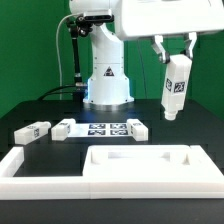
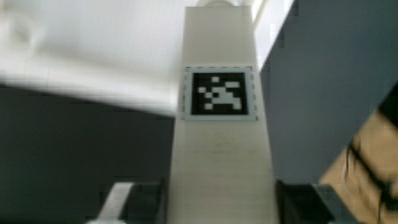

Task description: Assemble desk

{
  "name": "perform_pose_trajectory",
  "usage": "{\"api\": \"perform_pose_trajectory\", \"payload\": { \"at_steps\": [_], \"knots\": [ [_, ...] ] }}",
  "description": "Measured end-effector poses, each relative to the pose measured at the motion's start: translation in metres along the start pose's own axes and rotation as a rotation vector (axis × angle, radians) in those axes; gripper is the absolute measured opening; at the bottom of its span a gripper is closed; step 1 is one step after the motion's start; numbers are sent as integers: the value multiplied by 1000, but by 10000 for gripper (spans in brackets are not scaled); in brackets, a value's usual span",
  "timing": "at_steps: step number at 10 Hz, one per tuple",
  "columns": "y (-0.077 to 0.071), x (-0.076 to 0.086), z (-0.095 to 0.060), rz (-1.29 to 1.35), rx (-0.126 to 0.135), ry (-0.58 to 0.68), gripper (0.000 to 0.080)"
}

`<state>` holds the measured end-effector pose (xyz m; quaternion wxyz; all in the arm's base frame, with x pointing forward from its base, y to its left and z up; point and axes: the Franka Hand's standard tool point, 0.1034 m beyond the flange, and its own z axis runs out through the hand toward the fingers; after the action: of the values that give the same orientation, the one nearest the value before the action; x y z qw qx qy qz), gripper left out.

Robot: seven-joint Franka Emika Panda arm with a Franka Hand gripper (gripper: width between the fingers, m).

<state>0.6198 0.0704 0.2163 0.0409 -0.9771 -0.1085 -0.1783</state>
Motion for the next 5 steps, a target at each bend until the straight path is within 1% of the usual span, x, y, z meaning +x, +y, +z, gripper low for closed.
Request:
{"api": "perform_pose_trajectory", "payload": {
  "at_steps": [1, 2, 4, 5],
  "knots": [
    [5, 16, 0, 44, -11, 95, 290],
    [1, 26, -2, 45, -32, 182, 290],
    [14, 20, 1, 21, -96, 316, 290],
    [14, 19, 3, 21, -98, 318, 290]
  ]
}}
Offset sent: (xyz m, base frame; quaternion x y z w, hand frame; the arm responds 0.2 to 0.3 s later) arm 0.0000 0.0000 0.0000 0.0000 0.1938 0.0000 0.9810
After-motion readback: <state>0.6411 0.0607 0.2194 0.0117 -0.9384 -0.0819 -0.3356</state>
